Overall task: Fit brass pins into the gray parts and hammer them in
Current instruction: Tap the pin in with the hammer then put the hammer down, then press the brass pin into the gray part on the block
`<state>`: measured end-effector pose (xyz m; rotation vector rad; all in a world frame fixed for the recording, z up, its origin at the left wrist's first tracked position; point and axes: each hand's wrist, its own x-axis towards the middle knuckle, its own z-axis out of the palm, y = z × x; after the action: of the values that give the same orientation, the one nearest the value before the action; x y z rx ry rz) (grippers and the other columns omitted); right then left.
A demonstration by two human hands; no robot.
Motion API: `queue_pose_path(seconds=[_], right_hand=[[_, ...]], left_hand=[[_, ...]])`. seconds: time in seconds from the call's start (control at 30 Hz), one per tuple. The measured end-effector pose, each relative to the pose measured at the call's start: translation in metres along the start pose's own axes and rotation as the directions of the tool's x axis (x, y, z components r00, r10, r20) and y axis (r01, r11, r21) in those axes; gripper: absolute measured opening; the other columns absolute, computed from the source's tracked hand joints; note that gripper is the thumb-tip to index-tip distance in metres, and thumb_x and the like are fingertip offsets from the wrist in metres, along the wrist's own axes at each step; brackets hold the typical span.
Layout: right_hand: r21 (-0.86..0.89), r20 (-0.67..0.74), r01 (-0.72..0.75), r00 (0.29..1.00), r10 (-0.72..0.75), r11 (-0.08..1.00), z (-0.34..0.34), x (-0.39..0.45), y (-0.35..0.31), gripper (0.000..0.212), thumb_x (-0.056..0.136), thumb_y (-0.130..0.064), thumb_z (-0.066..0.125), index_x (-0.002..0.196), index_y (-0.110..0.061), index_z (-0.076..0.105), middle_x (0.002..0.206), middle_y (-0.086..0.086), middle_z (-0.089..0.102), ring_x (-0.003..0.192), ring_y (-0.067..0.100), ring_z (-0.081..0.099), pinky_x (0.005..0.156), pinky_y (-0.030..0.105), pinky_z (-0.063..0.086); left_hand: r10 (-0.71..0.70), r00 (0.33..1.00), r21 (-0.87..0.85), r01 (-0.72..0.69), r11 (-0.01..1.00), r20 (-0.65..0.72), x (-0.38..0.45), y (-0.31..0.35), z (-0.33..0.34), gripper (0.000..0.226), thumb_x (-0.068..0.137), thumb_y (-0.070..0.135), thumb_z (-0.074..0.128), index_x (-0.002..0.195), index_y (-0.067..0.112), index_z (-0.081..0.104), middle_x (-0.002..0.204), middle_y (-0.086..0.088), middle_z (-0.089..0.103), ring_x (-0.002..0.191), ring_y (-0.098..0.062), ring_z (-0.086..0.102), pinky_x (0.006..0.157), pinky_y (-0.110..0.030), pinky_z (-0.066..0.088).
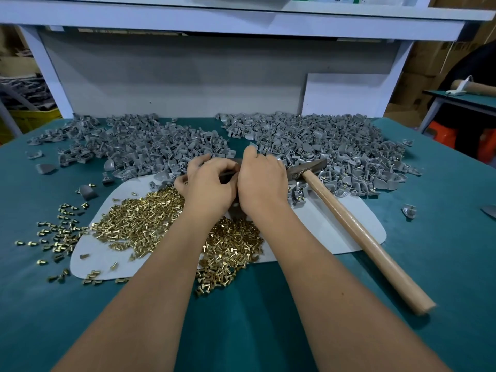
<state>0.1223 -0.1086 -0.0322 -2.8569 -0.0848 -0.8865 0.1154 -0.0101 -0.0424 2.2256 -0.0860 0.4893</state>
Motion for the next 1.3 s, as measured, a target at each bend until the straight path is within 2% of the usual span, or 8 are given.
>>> queue_pose_path(seconds=[0.2,0.33,0.47,0.63,0.8,1.03,1.13,1.3], right_hand=[[0.234,0.064,-0.005,0.998,-0.011,0.972,-0.010,-0.003,0.012,0.011,0.101,-0.022,0.035,0.094,-0.014,0.038,0.087,0.006,0.057,0.080,0.025,0.045,0.070,0.037,0.031],[0.631,0.220,-0.290,0.956,0.192,0.720,-0.032,-0.004,0.027,0.019,0.102,-0.027,0.036,0.105,-0.018,0.052,0.088,-0.006,0.055,0.080,0.012,0.052,0.064,0.030,0.039],[0.164,0.168,-0.411,0.907,0.385,0.897,-0.053,-0.017,0.062,0.022,0.095,-0.027,0.043,0.107,-0.017,0.058,0.103,0.004,0.060,0.094,0.027,0.058,0.076,0.036,0.048],[-0.343,0.308,-0.370,0.825,0.475,0.864,-0.065,-0.048,0.083,0.035,0.095,-0.032,0.046,0.119,-0.010,0.058,0.115,0.016,0.055,0.104,0.033,0.053,0.071,0.034,0.038],[-0.303,0.253,-0.376,0.854,0.454,0.876,-0.064,-0.057,0.082,0.026,0.091,-0.011,0.047,0.116,-0.004,0.053,0.112,0.014,0.058,0.100,0.030,0.057,0.064,0.033,0.037],[-0.208,-0.055,-0.345,0.938,0.341,0.915,-0.089,-0.052,0.073,0.020,0.091,-0.015,0.054,0.098,-0.017,0.036,0.069,0.001,0.044,0.053,0.023,0.039,0.045,0.026,0.021],[-0.118,-0.094,-0.199,0.978,0.188,0.973,-0.102,-0.055,0.059,0.039,0.091,-0.013,0.053,0.123,-0.033,0.042,0.080,-0.001,0.052,0.063,0.026,0.047,0.051,0.029,0.029],[-0.094,-0.097,-0.090,0.992,0.081,0.991,-0.111,-0.054,0.043,0.059,0.091,-0.018,0.054,0.138,-0.048,0.035,0.093,0.000,0.063,0.077,0.030,0.061,0.056,0.030,0.032]], left_hand=[[0.014,1.000,-0.007,-0.014,1.000,0.015,0.000,-0.002,-0.001,0.011,0.092,0.036,0.064,0.083,0.042,0.064,0.090,0.038,0.050,0.137,-0.006,0.025,0.109,-0.043,0.010],[0.013,0.999,-0.022,-0.012,1.000,0.046,0.001,-0.001,-0.001,0.013,0.092,0.038,0.063,0.080,0.043,0.062,0.091,0.042,0.044,0.133,-0.005,0.024,0.110,-0.045,0.011],[0.023,0.998,-0.006,-0.023,1.000,0.064,0.002,-0.002,0.002,0.017,0.092,0.042,0.061,0.076,0.045,0.059,0.105,0.031,0.051,0.133,-0.009,0.023,0.105,-0.046,0.010],[0.046,0.998,0.042,-0.048,0.998,0.044,0.003,-0.004,0.006,0.010,0.093,0.043,0.058,0.084,0.042,0.061,0.110,0.029,0.049,0.135,-0.014,0.024,0.106,-0.049,0.009],[0.084,0.996,0.132,-0.079,0.988,-0.028,0.002,-0.005,0.007,0.006,0.091,0.044,0.062,0.088,0.041,0.065,0.108,0.029,0.050,0.138,-0.010,0.030,0.107,-0.048,0.011],[0.020,1.000,0.080,-0.019,0.997,-0.011,0.002,-0.006,0.008,0.016,0.092,0.046,0.059,0.076,0.045,0.059,0.100,0.025,0.059,0.122,-0.004,0.048,0.112,-0.051,0.006],[0.007,1.000,0.070,-0.006,0.998,-0.020,0.003,-0.005,0.007,0.021,0.090,0.047,0.061,0.069,0.046,0.058,0.093,0.026,0.056,0.100,0.004,0.044,0.110,-0.046,0.007],[-0.029,0.998,0.029,0.030,0.999,-0.048,0.001,-0.001,0.008,0.031,0.087,0.042,0.070,0.061,0.045,0.055,0.076,0.035,0.048,0.128,-0.009,0.049,0.111,-0.044,0.006]])
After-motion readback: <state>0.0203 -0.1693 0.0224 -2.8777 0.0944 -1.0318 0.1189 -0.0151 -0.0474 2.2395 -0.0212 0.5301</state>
